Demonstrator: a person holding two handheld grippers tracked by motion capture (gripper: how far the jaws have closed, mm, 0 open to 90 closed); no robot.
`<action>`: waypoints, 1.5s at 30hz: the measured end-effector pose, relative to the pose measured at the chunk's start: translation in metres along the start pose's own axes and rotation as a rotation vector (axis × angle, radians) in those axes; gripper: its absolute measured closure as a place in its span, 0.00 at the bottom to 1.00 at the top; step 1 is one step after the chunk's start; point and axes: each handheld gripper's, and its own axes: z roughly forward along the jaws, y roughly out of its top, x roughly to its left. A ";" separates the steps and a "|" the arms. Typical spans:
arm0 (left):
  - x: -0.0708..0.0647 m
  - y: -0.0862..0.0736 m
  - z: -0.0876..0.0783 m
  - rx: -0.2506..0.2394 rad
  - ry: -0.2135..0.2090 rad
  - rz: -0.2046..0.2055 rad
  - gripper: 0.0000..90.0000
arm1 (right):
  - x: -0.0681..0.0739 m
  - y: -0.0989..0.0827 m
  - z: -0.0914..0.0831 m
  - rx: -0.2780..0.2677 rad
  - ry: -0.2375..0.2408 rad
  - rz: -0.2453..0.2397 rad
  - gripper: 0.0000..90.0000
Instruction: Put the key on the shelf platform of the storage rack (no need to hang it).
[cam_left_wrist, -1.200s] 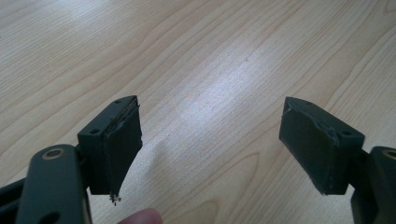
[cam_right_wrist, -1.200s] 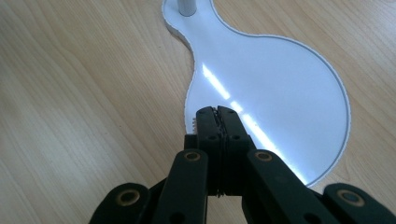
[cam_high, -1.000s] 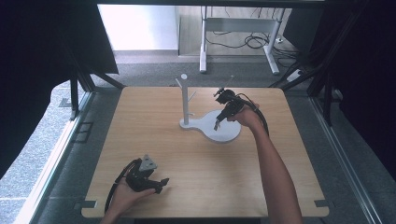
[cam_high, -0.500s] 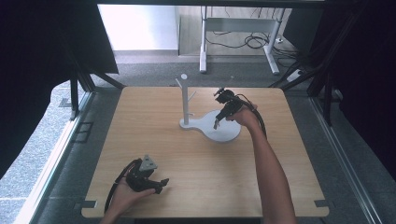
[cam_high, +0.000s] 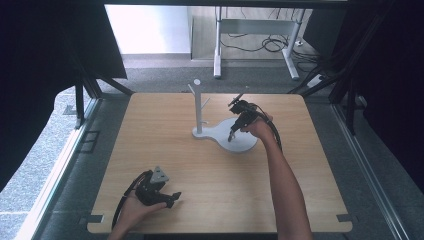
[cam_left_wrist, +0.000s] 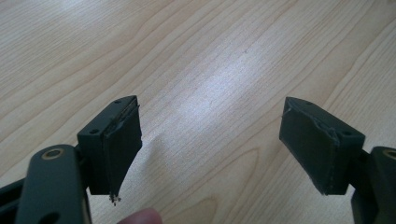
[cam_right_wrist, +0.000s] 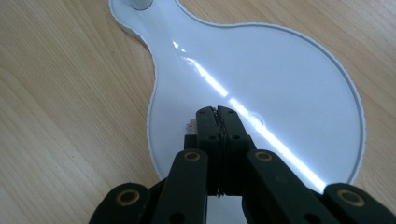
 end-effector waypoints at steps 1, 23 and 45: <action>0.000 0.000 0.000 0.000 0.000 0.000 0.24 | 0.000 0.000 0.000 0.000 0.000 0.000 0.99; 0.001 -0.001 0.001 0.003 0.001 0.000 0.24 | -0.005 -0.009 0.027 0.036 -0.035 0.017 0.98; 0.001 0.000 0.000 -0.003 -0.002 -0.002 0.24 | -0.007 -0.016 0.020 -0.014 -0.043 0.040 0.66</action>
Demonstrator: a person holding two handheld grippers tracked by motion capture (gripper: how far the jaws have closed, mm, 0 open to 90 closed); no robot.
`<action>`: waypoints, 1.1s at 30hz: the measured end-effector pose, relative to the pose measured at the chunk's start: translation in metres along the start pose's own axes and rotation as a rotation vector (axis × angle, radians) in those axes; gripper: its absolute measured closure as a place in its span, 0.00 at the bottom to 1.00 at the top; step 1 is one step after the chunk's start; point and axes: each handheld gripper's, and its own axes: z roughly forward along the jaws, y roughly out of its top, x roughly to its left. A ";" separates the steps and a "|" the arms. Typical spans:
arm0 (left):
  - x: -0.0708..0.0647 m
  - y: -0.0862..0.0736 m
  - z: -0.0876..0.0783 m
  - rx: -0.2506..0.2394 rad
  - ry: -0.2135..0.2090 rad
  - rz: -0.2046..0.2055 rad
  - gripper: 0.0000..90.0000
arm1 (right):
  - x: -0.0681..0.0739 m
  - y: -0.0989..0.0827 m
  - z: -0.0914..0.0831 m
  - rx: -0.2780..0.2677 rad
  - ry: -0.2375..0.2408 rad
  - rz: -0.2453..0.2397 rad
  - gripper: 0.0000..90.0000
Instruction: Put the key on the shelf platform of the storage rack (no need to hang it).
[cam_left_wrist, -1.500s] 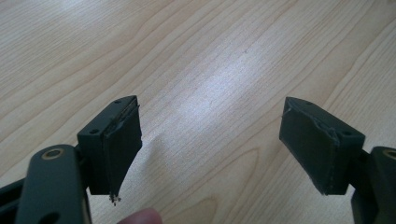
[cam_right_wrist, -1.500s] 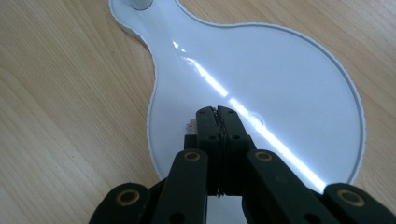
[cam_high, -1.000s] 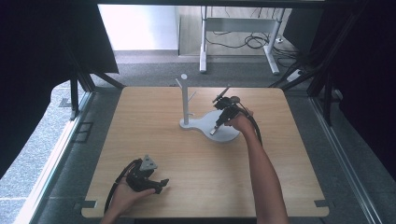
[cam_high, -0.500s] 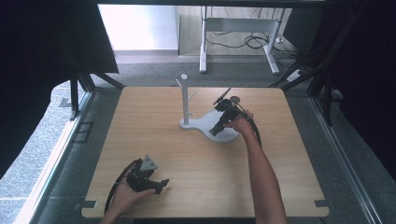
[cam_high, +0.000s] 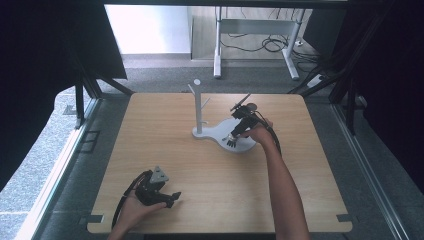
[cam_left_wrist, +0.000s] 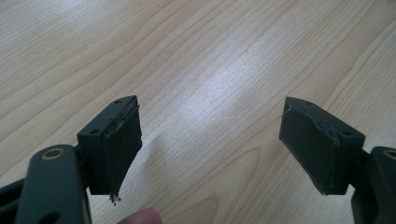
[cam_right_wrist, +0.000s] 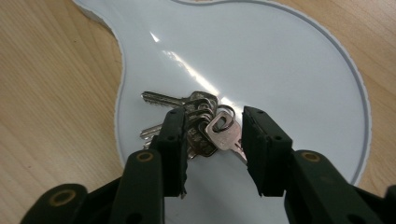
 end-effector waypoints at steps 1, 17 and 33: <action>0.000 0.000 0.000 0.000 0.000 0.000 0.24 | 0.000 0.000 0.000 0.000 0.000 0.000 0.66; 0.002 -0.002 -0.001 0.004 0.014 -0.009 0.24 | 0.015 -0.008 -0.034 -0.098 -0.014 -0.036 0.53; -0.004 -0.004 -0.007 -0.010 0.020 -0.005 0.24 | 0.037 -0.080 -0.066 -0.196 0.029 -0.115 0.51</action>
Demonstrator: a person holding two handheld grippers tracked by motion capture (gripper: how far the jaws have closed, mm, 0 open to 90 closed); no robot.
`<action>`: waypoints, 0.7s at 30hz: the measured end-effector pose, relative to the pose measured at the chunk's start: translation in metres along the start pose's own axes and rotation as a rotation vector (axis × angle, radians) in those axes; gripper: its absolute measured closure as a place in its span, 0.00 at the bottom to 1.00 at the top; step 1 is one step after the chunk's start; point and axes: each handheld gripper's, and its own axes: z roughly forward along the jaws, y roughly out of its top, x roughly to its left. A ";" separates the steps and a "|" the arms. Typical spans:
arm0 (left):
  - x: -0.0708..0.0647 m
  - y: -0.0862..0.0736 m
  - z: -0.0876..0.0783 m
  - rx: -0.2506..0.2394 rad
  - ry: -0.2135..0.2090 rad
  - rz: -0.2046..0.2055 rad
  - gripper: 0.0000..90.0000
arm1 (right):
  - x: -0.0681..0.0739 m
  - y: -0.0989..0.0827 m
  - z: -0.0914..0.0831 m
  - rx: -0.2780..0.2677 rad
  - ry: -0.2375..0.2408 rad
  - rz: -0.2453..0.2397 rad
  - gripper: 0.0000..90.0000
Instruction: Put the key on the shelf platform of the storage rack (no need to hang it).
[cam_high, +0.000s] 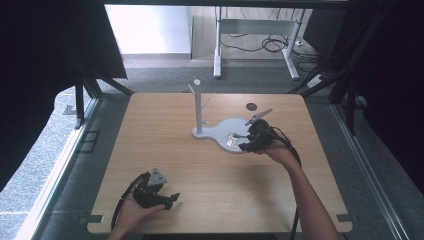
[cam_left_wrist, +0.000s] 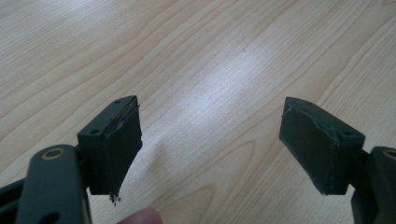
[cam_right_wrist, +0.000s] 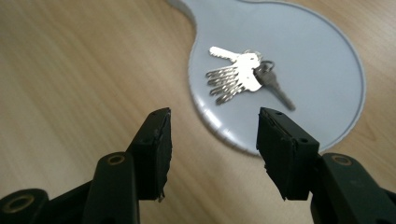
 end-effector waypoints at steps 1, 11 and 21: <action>0.000 0.000 0.001 0.003 -0.001 0.001 0.24 | 0.002 -0.005 -0.002 -0.003 0.005 -0.001 0.51; -0.004 0.001 0.002 0.000 0.000 0.009 0.24 | 0.021 -0.061 -0.015 -0.064 0.030 0.005 0.51; -0.004 0.000 0.004 0.006 0.000 0.007 0.24 | 0.038 -0.110 -0.014 -0.107 0.037 0.052 0.50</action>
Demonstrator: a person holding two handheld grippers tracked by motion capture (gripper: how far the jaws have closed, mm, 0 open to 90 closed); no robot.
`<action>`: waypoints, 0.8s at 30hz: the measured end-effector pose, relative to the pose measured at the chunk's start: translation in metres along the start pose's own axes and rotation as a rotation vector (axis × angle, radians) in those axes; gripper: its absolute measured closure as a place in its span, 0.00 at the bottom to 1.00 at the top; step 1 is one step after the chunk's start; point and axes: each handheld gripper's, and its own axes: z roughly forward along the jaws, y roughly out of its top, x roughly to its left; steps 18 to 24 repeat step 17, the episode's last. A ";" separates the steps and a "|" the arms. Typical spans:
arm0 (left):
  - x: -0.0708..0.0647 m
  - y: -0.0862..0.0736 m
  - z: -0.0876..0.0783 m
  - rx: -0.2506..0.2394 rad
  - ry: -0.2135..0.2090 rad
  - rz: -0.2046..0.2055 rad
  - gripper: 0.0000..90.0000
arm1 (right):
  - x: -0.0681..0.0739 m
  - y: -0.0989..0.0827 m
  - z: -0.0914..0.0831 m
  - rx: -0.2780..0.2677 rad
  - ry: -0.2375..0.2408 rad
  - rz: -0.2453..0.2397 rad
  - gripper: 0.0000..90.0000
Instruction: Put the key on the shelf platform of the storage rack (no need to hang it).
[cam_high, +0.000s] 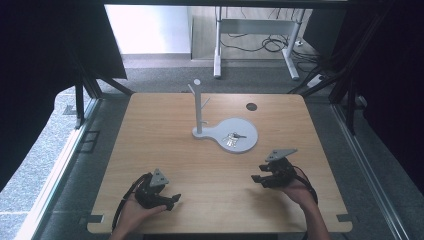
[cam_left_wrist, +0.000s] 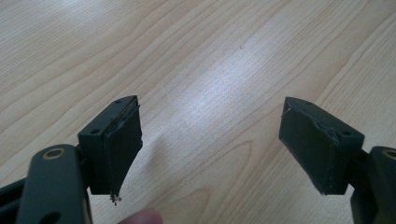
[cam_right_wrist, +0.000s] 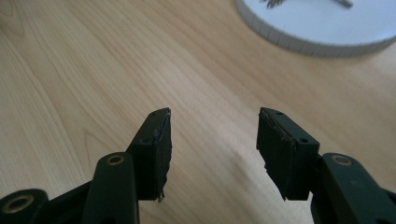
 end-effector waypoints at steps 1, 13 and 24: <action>-0.001 0.000 0.000 0.002 -0.001 0.004 0.24 | 0.000 -0.004 0.001 -0.002 -0.001 0.003 0.50; -0.006 0.001 0.006 0.019 -0.009 0.020 0.24 | 0.000 -0.014 0.003 -0.015 -0.031 -0.002 0.49; -0.006 0.001 0.006 0.016 -0.010 0.019 0.24 | 0.000 -0.015 0.004 -0.014 -0.048 0.001 0.48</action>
